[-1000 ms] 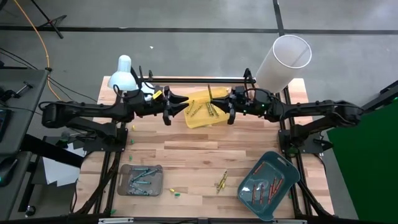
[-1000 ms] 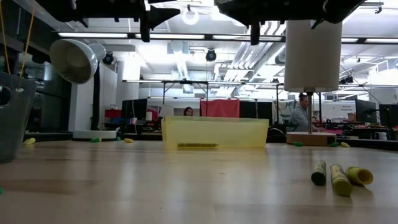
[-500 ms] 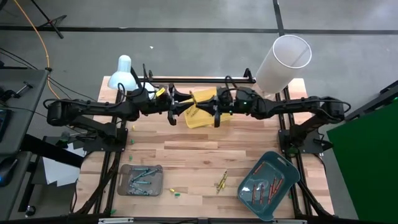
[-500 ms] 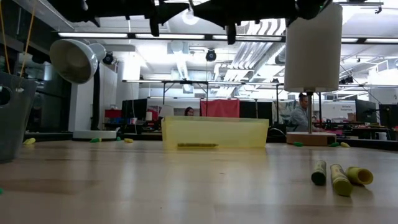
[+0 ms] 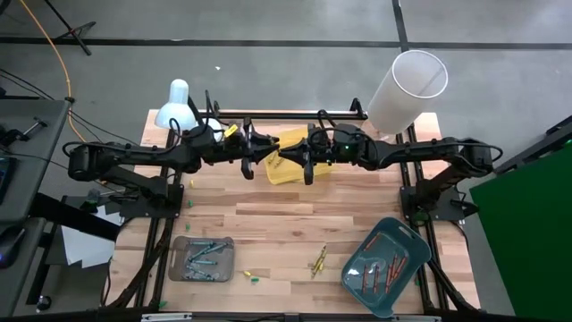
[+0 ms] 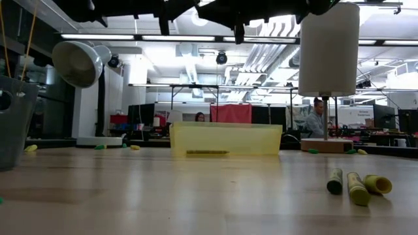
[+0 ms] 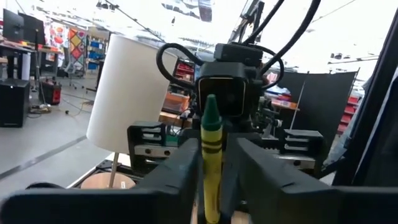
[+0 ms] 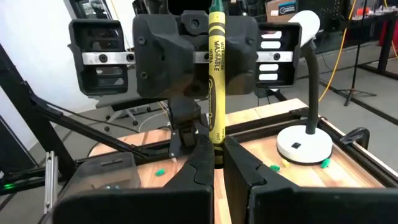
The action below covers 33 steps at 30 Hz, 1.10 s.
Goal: Sort crayons
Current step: Put the green crayon into the yellow bin
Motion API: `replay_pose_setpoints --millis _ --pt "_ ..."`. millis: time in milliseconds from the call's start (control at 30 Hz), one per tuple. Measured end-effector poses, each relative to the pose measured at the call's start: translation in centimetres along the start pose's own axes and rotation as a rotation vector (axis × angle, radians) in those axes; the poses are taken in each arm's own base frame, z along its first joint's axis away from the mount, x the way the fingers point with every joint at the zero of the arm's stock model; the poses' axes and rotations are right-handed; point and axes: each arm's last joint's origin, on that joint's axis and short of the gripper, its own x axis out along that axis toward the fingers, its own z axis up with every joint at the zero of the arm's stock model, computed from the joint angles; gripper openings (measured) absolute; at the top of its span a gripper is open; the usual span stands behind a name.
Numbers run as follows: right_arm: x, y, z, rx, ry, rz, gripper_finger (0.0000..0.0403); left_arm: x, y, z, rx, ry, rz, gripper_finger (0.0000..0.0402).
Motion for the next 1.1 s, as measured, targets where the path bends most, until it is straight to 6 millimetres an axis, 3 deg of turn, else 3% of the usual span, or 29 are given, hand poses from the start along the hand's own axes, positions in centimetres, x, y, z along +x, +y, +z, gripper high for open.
replay_pose_setpoints --millis 133,367,500,767,867,1000,1100 --pt "0.0 0.0 0.0 -0.001 -0.005 -0.002 0.0000 0.0 0.0 -0.1 -0.005 0.007 0.000 0.0019" --pt "-0.3 -0.2 0.4 0.021 -0.019 -0.029 0.0017 -0.4 0.9 0.5 -0.040 0.005 0.006 0.0006" --pt "-2.1 -1.0 1.6 0.076 0.017 -0.118 0.0076 -1.4 1.7 1.5 -0.031 0.023 0.051 0.0004" --pt "-7.9 -1.7 2.6 0.067 0.208 -0.395 0.0205 -3.4 3.2 2.5 -0.037 0.109 0.166 0.0002" --pt "-9.2 -1.7 2.7 0.100 0.246 -0.437 0.0220 -2.4 3.8 2.0 -0.076 0.200 0.202 0.0001" --pt "-10.0 -1.6 2.7 0.105 0.266 -0.495 0.0221 1.0 4.8 1.9 -0.055 0.362 0.231 0.0001" --pt "-10.2 -1.7 2.7 0.091 0.260 -0.535 0.0222 3.6 6.0 0.5 -0.062 0.565 0.268 0.0001"
